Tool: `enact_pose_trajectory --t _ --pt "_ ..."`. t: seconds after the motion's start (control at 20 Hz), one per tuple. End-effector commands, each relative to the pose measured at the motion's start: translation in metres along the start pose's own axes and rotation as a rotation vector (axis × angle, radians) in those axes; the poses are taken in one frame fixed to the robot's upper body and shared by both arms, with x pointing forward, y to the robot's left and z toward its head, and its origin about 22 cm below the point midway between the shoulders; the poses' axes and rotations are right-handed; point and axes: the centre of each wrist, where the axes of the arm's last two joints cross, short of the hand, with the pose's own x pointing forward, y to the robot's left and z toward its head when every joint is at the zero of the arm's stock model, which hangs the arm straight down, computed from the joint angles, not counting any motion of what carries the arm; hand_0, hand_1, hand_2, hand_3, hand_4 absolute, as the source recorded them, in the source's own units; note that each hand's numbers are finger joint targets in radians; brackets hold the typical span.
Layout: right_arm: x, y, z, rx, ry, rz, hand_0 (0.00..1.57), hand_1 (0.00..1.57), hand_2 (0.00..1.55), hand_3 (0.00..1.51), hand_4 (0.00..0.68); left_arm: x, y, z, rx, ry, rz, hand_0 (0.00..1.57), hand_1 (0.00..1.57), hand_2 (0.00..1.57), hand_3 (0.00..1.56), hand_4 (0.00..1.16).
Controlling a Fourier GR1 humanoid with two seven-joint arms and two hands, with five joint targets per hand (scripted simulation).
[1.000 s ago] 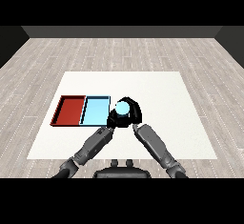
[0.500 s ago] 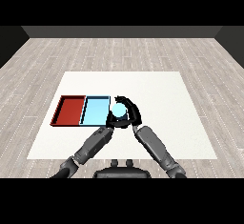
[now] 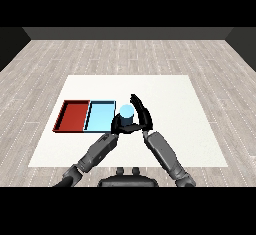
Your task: Pick the blue can and put it in the blue box
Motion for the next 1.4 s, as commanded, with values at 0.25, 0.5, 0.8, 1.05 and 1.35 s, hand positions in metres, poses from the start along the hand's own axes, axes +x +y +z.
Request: enact_pose_trajectory --t 0.25,0.5,0.8,1.05,1.35 --pt "0.018 -0.058 0.027 -0.180 -0.131 -0.131 0.00 0.00 0.00 0.00 0.000 0.011 0.036 -0.017 0.059 -0.017 -0.099 1.57 1.57 1.57 1.53 1.15" --pt "0.042 -0.096 0.027 -0.243 -0.136 -0.160 0.00 0.00 0.00 0.00 0.000 0.025 0.081 -0.041 0.114 -0.038 -0.247 1.57 1.57 1.57 1.52 1.14" --pt "0.009 -0.118 0.059 -0.306 -0.102 -0.159 0.00 0.00 0.00 0.00 0.000 0.051 0.135 -0.064 0.237 0.047 -0.407 1.57 1.57 1.57 1.51 1.15" --pt "0.001 -0.113 0.067 -0.292 -0.095 -0.165 0.00 0.00 0.00 0.00 0.000 0.048 0.172 -0.058 0.284 0.229 -0.615 1.57 1.57 1.57 1.48 1.04" --pt "-0.008 -0.109 0.050 -0.315 -0.077 -0.198 0.00 0.00 0.00 0.00 0.000 0.018 0.178 -0.053 0.361 0.526 -0.769 1.44 1.44 1.35 1.18 0.94"
